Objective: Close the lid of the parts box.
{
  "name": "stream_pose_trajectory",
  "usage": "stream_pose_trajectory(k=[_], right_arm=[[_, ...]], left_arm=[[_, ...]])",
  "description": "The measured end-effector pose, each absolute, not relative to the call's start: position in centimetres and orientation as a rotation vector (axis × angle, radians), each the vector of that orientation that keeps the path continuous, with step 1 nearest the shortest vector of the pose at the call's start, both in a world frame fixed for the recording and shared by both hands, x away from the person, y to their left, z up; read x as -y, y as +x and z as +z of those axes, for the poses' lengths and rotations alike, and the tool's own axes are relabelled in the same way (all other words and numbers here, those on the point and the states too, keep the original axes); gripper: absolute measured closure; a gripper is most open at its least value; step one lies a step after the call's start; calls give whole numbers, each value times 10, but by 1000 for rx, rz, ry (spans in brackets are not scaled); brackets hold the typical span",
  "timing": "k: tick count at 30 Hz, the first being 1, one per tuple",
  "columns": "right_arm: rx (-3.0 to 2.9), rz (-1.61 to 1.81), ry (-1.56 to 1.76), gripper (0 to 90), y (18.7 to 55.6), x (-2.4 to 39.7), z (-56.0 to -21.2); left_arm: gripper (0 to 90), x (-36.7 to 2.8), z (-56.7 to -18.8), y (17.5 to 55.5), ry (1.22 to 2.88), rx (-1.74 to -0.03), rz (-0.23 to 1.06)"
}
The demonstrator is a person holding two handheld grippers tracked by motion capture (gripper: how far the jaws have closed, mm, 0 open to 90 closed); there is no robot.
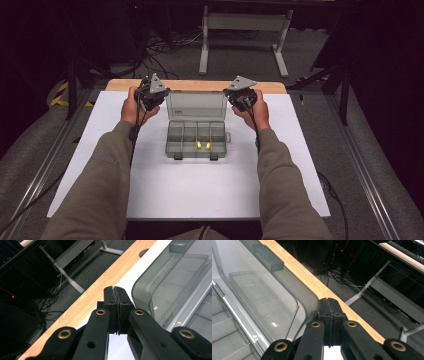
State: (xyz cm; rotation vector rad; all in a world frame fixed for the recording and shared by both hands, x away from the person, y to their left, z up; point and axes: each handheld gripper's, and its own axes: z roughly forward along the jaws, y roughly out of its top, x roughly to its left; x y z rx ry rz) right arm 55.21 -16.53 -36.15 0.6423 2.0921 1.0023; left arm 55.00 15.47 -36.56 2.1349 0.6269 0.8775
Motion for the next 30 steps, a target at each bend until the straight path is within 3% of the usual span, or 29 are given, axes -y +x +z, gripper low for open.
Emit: stream_pose_trajectory(k=[30], right_arm=[[-2124,1020,652,900,537,165,-351]], left_arm=[[891,-154,-354,534,2171,-553,894]])
